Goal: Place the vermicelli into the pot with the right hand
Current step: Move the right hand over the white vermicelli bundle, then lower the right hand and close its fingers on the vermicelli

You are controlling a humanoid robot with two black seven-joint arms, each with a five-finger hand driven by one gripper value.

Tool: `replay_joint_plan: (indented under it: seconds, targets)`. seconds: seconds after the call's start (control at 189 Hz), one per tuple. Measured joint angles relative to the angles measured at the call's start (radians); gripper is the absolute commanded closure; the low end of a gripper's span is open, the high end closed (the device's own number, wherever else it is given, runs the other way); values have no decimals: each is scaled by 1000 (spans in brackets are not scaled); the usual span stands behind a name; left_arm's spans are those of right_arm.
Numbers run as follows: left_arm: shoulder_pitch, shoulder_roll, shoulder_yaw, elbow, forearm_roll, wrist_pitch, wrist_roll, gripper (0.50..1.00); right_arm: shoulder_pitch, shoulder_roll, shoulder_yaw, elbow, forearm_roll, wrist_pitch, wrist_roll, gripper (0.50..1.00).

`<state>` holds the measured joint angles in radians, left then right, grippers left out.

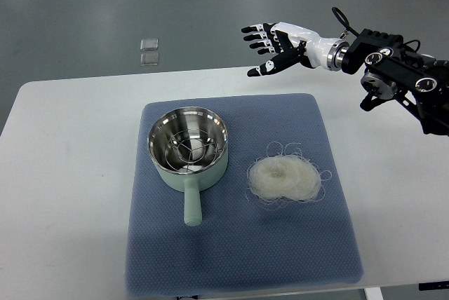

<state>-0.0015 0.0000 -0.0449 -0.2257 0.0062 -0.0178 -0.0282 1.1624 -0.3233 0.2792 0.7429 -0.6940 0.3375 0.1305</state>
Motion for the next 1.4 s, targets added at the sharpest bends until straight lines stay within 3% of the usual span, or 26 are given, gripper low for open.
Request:
replay_joint_plan:
  seconds: [0.265,0.472,0.662,1.399]
  targets:
    - [0,0,-1,2,0,-5,2,500,376,-40,-402,78,-197,234,-87,574]
    - [-2,0,-1,3,0,-6,3,500,500,-41,-581,164,-205,273,-171,574]
    - [-2,0,-1,6,0,-6,5,500,468,-63,-584,222,-156,273,-229,574]
    - [-2,0,0,-1,0,-7,10,500,130,-197,-397,394,-94,235,-230,574]
